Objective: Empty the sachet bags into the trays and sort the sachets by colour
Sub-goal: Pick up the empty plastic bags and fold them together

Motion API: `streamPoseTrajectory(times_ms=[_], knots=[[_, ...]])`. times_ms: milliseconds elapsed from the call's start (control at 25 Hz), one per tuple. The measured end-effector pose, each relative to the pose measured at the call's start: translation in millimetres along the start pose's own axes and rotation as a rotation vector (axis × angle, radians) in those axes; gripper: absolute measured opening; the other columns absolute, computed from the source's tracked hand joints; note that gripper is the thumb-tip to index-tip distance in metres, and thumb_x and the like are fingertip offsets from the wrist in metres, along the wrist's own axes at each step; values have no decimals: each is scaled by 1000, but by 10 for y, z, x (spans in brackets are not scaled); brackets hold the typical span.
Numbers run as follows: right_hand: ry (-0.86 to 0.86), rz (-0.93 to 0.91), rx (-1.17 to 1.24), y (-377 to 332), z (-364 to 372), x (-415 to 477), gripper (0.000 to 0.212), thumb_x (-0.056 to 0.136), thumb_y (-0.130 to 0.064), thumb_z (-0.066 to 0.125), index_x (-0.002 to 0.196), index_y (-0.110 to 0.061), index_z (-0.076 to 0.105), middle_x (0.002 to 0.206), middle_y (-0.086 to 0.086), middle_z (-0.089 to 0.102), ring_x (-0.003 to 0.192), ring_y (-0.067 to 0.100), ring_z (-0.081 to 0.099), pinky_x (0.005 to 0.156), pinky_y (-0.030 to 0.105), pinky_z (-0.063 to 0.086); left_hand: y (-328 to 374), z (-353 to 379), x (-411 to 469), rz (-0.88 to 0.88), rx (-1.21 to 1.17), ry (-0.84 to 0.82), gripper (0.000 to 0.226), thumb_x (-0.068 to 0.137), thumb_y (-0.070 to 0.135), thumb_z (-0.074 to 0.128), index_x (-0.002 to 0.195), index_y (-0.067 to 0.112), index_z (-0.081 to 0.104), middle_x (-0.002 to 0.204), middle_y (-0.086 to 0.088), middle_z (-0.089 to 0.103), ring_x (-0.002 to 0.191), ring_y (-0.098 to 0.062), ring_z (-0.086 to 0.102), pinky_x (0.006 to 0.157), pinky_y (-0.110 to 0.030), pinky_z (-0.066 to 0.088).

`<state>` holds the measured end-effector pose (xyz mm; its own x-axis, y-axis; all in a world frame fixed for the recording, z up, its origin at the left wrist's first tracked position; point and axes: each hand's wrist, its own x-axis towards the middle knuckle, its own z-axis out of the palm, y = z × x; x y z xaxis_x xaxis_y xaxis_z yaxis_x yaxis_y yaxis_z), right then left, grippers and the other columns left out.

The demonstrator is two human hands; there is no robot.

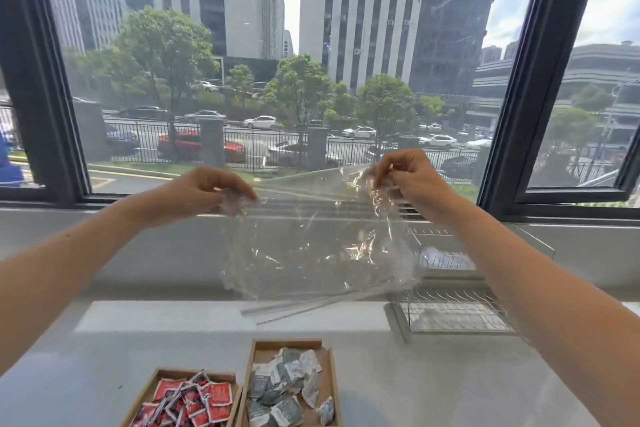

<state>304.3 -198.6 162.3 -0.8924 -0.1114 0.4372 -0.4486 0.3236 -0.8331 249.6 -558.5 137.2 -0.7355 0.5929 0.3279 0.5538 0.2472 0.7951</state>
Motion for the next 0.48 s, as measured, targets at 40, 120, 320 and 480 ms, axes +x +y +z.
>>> streamPoseTrajectory(times_ms=[40, 120, 320, 480], knots=[[6, -20, -30, -18, -1, 24, 38, 87, 24, 41, 66, -2, 59, 91, 18, 69, 60, 11, 64, 47, 25, 54, -26, -6, 16, 21, 171, -25, 20, 90, 13, 68, 99, 28, 76, 106, 5, 75, 100, -10, 68, 85, -23, 54], [-4, -52, -87, -41, 5, 71, 40, 87, 26, 38, 67, -2, 60, 90, 13, 69, 68, 18, 70, 60, 41, 62, -27, -5, 12, -10, 459, -127, 43, 79, 10, 52, 105, 38, 70, 115, 7, 70, 113, -14, 63, 100, -37, 50], [-119, -144, -290, -179, 155, 103, 43, 75, 30, 34, 63, -4, 57, 88, 8, 68, 68, 21, 72, 62, 47, 61, 112, 224, 198, 39, 404, 18, 51, 73, 34, 71, 119, 33, 49, 128, 6, 59, 126, -5, 53, 112, -37, 38], [-208, -247, -372, -325, 334, 132, 43, 81, 24, 36, 62, -9, 58, 91, 6, 69, 70, 15, 74, 64, 45, 63, 361, 400, 417, -42, 306, -118, 64, 75, 42, 81, 131, 31, 53, 118, 2, 69, 114, -6, 63, 94, -16, 47]])
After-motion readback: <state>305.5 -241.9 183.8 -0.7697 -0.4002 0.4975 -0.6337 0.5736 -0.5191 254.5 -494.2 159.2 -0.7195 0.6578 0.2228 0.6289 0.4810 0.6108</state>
